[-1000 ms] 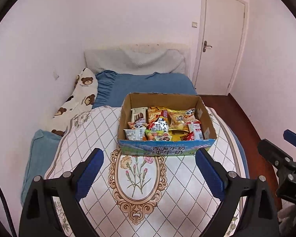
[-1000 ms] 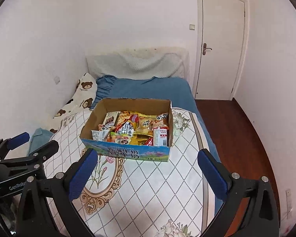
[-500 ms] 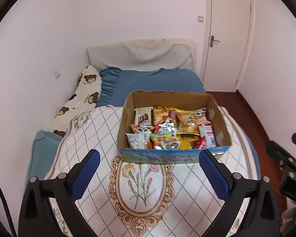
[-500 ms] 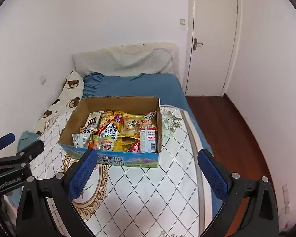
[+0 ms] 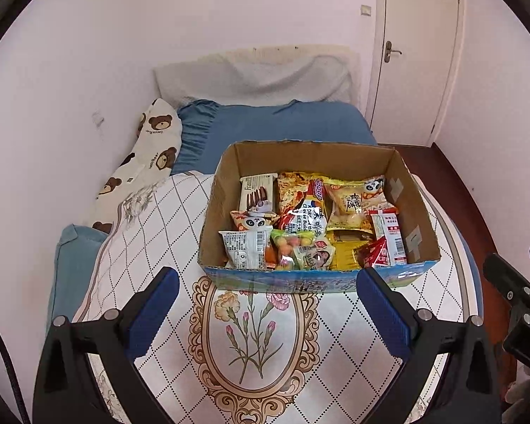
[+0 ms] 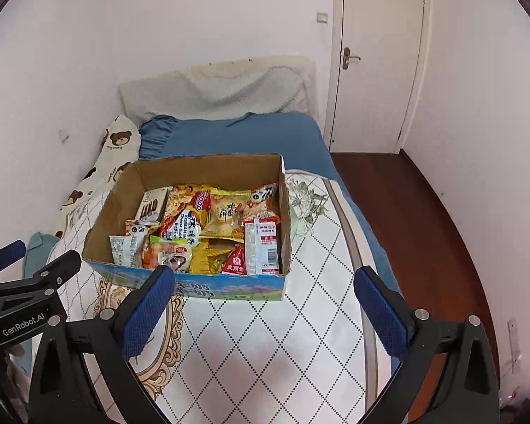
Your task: Organize snacks
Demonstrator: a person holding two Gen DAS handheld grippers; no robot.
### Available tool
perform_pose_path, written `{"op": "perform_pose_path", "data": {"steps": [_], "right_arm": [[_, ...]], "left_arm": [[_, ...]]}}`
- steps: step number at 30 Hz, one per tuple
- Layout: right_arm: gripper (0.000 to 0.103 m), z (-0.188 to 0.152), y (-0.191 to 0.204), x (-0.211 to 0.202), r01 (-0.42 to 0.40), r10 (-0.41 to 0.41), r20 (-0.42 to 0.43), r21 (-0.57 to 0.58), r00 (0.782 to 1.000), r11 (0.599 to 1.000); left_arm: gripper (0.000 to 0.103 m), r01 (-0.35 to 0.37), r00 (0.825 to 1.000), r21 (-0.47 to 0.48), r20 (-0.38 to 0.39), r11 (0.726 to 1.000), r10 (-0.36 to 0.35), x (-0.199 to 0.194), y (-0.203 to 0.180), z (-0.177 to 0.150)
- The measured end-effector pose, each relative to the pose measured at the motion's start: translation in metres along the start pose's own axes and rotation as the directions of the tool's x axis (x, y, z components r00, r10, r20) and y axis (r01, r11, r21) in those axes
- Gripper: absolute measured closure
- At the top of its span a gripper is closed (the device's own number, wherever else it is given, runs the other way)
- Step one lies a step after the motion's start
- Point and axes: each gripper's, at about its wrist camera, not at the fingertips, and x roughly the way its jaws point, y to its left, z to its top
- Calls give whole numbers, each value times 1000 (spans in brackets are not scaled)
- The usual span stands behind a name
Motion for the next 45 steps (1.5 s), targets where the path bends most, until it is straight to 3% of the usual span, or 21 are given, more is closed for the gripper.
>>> {"op": "perform_pose_path", "data": {"steps": [45], "right_arm": [[0,0,-2,0,-54,55,-10,21,998,998]], "left_arm": [[0,8,1000,5,2,1000,-8,-3,-3,-3]]}}
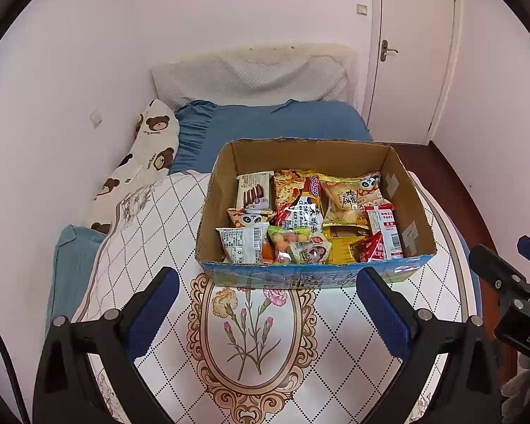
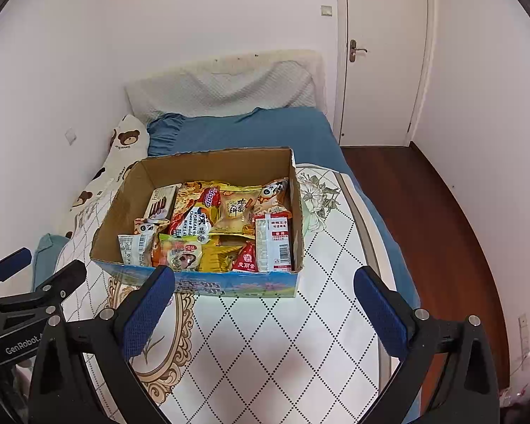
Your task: Organize snacks
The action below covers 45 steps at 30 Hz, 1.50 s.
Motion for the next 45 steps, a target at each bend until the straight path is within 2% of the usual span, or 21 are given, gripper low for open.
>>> {"op": "perform_pose_path", "data": {"steps": [45], "right_arm": [[0,0,1,-3,-15,15,11,-16,1000,1000]], "left_arm": [[0,7,1000,-4,29,1000,-7,-9,-1,3]]}}
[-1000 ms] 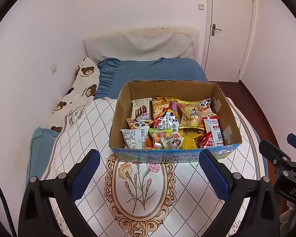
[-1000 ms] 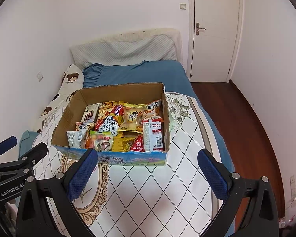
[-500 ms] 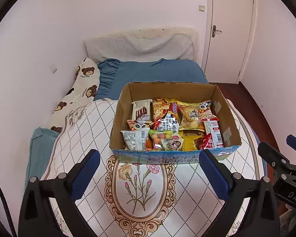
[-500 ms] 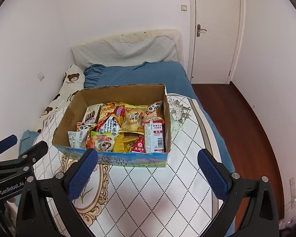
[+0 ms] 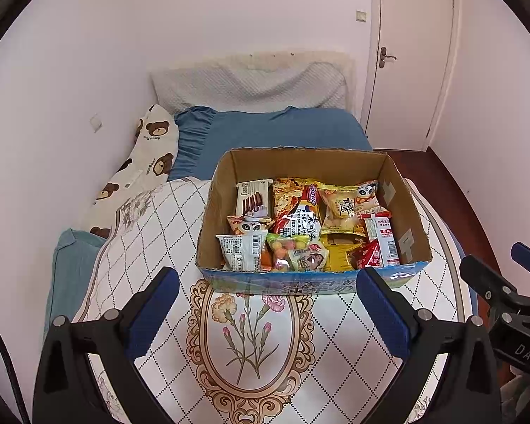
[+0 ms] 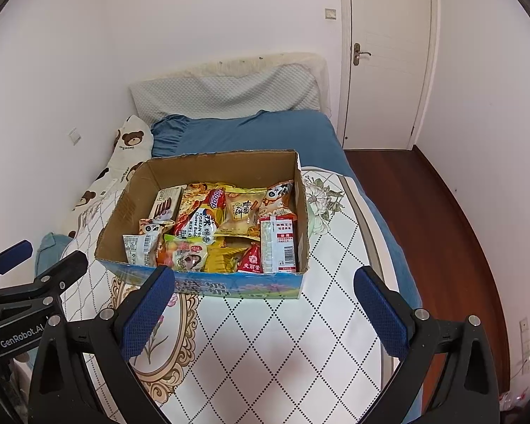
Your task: Organize snacks
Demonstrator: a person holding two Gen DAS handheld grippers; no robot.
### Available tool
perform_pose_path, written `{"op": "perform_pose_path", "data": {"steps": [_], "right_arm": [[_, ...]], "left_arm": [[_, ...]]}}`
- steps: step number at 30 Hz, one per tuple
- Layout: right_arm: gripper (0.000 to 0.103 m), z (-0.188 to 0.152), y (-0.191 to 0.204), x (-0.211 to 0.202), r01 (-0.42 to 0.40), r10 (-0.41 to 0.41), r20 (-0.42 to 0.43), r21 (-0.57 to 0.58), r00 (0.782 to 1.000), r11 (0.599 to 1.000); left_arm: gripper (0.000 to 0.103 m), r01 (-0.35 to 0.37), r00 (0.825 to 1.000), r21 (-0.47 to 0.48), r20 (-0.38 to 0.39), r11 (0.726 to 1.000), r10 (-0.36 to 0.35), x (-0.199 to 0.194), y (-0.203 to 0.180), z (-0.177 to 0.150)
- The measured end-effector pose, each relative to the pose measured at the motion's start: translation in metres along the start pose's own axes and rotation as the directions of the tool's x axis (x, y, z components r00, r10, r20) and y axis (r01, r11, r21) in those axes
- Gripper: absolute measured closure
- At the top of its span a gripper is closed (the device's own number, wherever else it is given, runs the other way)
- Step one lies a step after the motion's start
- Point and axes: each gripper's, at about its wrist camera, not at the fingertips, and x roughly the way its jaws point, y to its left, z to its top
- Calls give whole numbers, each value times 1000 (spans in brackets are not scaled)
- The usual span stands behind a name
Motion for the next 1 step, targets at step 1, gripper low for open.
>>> {"op": "perform_pose_path", "data": {"steps": [1], "right_arm": [[0,1,-1,0,-2,2,0,2,1000,1000]], "left_arm": [[0,0,1000,0,4,1000,0,0,0,1]]}}
